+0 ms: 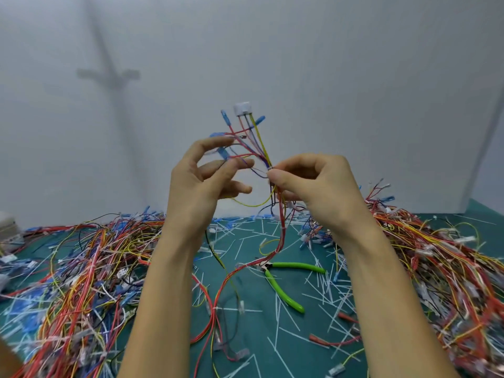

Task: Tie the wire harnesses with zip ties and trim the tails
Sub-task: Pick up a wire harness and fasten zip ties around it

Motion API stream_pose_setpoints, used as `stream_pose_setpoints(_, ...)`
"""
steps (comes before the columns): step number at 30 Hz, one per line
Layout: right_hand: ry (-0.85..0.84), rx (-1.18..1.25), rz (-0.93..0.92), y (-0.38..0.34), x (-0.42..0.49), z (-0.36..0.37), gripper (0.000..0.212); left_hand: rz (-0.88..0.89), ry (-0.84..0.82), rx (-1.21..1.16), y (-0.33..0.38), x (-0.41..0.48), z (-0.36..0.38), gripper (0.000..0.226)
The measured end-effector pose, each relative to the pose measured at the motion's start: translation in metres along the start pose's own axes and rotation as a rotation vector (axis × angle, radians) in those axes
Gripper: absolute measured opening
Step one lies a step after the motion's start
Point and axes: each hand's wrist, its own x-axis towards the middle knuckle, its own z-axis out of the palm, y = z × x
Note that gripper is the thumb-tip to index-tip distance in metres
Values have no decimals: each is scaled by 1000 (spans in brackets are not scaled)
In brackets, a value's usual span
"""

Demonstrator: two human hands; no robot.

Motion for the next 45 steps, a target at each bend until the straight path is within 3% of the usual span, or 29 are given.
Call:
stream_pose_setpoints(2,13,90,28,-2,-1,-3,6,16,18,4,3,0,-6,34)
stream_pose_setpoints(6,33,228,47,0,0,-9,9,11,26,47,6,1,-18,13)
stream_pose_setpoints(11,6,417,77,0,1,-9,8,6,-46,70,6,-2,-14,28)
stream_pose_setpoints(26,-23,626,131,1,2,-19,11,-171,-256,212,12,-9,-36,11)
stream_pose_setpoints(31,-69,614,151,3,2,-14,22,-171,-238,290,14,-7,-35,11)
stream_pose_setpoints(35,-22,568,157,6,3,-11,15,-175,-155,268,15,-7,-35,13)
stream_pose_setpoints(40,39,477,134,6,3,-9,15,-357,-167,263,14,-10,-40,22)
stream_pose_setpoints(45,114,408,122,6,3,-3,10,-300,-176,167,7,-9,-45,10)
